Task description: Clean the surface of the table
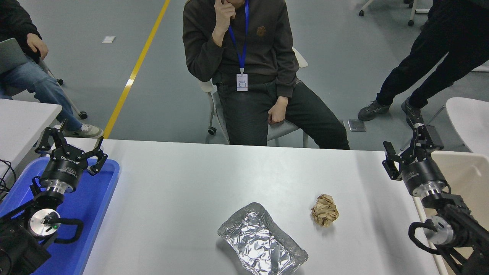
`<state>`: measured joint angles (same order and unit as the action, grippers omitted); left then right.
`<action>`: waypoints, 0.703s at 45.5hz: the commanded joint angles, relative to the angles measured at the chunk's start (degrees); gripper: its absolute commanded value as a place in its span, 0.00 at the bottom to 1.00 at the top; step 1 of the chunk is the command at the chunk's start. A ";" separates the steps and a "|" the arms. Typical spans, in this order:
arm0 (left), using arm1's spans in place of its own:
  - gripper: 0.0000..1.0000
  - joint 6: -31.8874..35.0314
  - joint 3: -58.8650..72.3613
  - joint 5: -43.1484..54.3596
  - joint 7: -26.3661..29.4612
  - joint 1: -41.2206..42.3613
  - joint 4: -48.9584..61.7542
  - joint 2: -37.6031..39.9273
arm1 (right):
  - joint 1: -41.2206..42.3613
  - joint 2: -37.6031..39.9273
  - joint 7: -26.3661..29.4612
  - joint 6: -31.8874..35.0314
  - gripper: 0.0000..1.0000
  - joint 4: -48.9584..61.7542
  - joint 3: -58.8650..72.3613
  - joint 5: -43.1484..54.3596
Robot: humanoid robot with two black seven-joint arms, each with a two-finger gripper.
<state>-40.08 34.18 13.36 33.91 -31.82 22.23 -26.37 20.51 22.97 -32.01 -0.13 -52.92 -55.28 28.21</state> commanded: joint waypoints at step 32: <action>1.00 0.00 0.01 0.00 0.02 0.00 0.00 0.01 | 13.86 18.51 5.65 -0.93 0.99 -25.13 29.17 26.71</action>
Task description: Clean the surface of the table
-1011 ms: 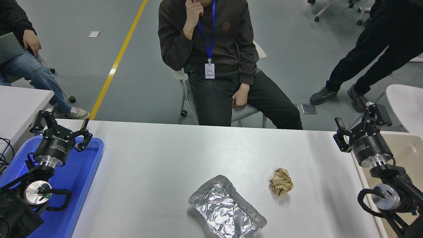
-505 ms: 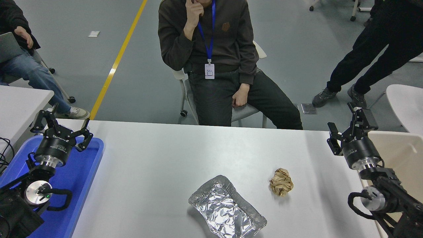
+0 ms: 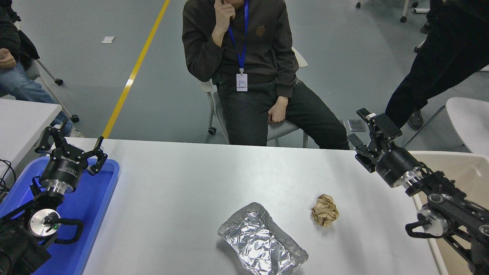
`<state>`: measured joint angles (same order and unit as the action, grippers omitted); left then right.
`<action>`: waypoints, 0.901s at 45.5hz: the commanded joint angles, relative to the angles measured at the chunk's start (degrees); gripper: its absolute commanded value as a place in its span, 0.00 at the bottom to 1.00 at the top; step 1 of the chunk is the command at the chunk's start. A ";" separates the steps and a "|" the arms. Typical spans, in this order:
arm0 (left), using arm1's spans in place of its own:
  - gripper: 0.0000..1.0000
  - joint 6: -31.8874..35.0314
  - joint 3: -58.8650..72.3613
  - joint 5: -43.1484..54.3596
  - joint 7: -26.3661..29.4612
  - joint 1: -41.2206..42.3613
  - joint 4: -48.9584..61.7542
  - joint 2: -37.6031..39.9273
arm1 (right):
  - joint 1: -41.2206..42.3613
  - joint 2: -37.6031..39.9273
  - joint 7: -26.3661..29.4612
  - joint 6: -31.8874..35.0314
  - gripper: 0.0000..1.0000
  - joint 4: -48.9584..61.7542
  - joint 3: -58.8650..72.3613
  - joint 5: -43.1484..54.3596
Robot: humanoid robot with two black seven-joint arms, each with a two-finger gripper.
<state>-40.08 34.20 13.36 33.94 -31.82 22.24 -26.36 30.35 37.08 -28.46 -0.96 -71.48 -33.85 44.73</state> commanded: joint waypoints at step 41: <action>1.00 0.00 -0.01 0.00 -0.01 0.00 0.00 0.00 | 30.29 -4.11 7.36 -0.09 0.99 -11.06 37.45 42.19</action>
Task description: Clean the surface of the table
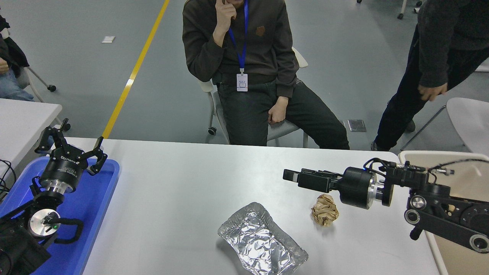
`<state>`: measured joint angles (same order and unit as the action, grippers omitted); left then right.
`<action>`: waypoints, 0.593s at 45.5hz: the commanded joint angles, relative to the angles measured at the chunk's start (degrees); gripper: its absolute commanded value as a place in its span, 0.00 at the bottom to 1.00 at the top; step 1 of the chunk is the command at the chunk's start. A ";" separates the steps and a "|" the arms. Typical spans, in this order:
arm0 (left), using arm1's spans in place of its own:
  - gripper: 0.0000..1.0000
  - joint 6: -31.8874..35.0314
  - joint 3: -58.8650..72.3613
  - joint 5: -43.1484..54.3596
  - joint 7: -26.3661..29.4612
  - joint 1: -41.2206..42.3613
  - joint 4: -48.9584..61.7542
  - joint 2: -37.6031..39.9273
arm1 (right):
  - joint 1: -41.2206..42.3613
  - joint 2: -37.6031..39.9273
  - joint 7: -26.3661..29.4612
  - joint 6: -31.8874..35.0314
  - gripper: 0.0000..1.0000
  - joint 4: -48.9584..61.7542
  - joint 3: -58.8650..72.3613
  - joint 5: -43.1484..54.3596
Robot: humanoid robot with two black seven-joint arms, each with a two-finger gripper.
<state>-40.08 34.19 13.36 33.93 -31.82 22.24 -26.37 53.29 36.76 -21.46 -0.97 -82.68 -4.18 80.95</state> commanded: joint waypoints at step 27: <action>1.00 0.00 0.00 0.00 0.00 0.00 0.00 0.01 | 12.72 -15.49 6.51 -0.79 0.98 12.98 22.46 11.15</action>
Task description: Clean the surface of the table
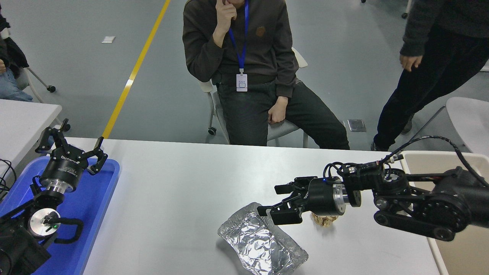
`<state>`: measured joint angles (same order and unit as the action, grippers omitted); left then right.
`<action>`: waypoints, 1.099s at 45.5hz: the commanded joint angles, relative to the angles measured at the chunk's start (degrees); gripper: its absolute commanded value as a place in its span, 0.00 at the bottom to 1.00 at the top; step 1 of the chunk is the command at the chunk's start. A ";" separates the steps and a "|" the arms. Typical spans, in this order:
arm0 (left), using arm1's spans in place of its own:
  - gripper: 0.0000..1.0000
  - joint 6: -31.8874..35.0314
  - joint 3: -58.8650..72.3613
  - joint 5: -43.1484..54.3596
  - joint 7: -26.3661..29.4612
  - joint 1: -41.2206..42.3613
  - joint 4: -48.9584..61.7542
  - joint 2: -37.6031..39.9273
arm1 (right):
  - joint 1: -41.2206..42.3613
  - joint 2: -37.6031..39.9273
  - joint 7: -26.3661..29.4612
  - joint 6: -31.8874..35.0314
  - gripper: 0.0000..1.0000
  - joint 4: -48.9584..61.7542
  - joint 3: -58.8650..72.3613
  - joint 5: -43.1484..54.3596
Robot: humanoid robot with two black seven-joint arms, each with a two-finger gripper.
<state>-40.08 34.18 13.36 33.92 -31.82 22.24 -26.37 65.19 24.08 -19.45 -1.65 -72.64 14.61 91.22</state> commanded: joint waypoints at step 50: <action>1.00 0.00 0.01 0.00 0.00 0.00 0.00 0.00 | -3.32 -11.50 29.91 -5.56 0.99 0.12 6.83 -16.87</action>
<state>-40.08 34.19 13.36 33.92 -31.82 22.24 -26.37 61.99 15.16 7.37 -6.21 -72.60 19.22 74.95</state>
